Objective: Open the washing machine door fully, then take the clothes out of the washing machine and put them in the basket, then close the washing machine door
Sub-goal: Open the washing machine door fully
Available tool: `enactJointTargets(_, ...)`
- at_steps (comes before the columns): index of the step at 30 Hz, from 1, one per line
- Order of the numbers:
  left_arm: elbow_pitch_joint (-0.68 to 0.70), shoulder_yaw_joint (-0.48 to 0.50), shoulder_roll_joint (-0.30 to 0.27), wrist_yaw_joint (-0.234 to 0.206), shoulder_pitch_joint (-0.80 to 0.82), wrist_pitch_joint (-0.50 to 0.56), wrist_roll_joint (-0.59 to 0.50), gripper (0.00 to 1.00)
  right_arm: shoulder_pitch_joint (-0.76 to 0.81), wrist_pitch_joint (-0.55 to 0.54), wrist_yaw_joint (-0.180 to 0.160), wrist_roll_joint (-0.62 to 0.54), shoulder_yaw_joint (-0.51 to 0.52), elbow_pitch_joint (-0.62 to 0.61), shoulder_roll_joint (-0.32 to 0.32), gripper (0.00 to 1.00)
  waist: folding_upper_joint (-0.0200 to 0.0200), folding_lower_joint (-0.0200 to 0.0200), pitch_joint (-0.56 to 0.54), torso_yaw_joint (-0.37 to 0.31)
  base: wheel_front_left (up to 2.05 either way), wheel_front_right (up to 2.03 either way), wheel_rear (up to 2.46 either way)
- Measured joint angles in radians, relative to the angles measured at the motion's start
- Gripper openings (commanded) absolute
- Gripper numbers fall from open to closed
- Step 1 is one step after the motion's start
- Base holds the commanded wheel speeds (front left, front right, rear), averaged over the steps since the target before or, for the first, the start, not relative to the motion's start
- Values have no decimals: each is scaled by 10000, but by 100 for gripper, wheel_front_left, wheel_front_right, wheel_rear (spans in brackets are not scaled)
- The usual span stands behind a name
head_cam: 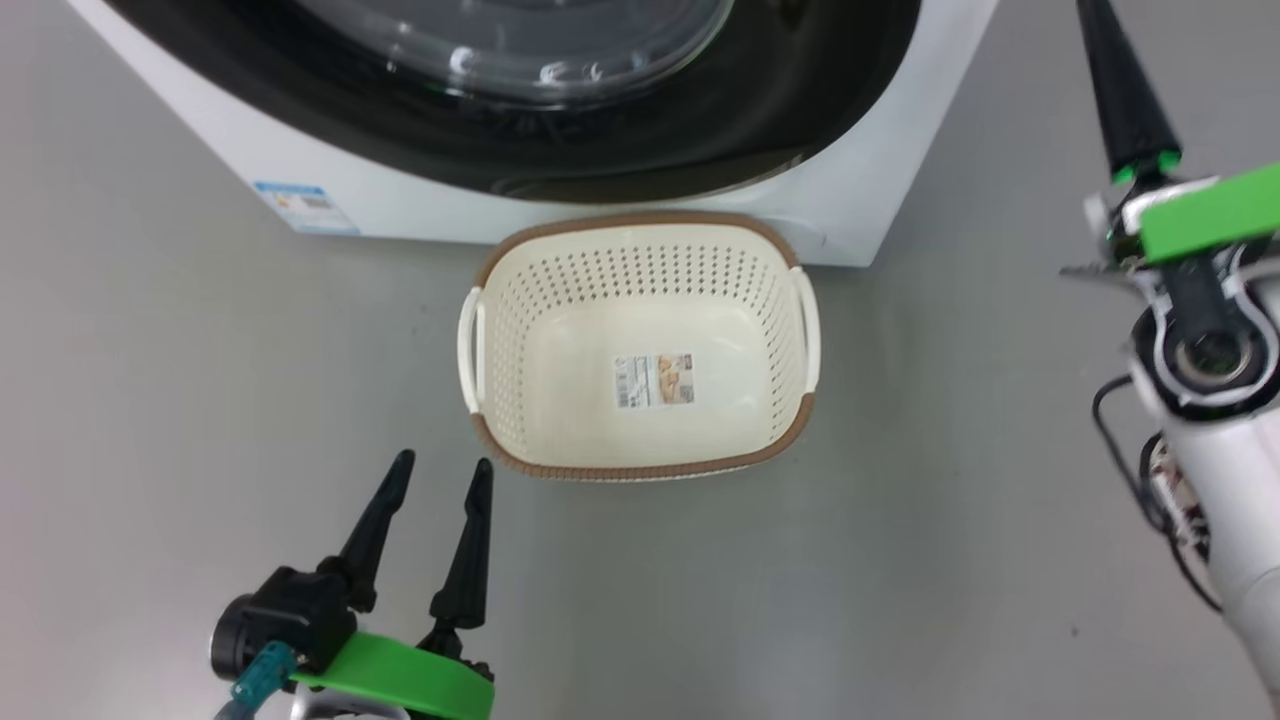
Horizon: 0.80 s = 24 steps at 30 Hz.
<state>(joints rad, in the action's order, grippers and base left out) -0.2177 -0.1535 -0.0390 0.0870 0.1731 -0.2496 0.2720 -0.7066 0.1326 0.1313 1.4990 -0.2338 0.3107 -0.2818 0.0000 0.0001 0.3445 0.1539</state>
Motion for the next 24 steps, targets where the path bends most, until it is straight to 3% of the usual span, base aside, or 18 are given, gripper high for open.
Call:
enactJointTargets(12, 102, -625, 8, -226, 484, 0, 401, 100, -1586, -2777, -2, 2115, 723, 307, -380, 0, 0, 0, 984, 563, 0, 0, 0)
enactJointTargets(20, 134, -978, 15, -297, 789, -2, 677, 100, -2739, -5319, -10, 3243, 1104, 1893, -516, 0, 0, 0, 1540, 953, 0, 0, 0)
enactJointTargets(24, 150, -1093, 21, -380, 841, -2, 779, 100, -3255, -5891, -10, 3315, 1112, 2387, -522, 0, 0, 0, 1720, 1092, 0, 0, 0)
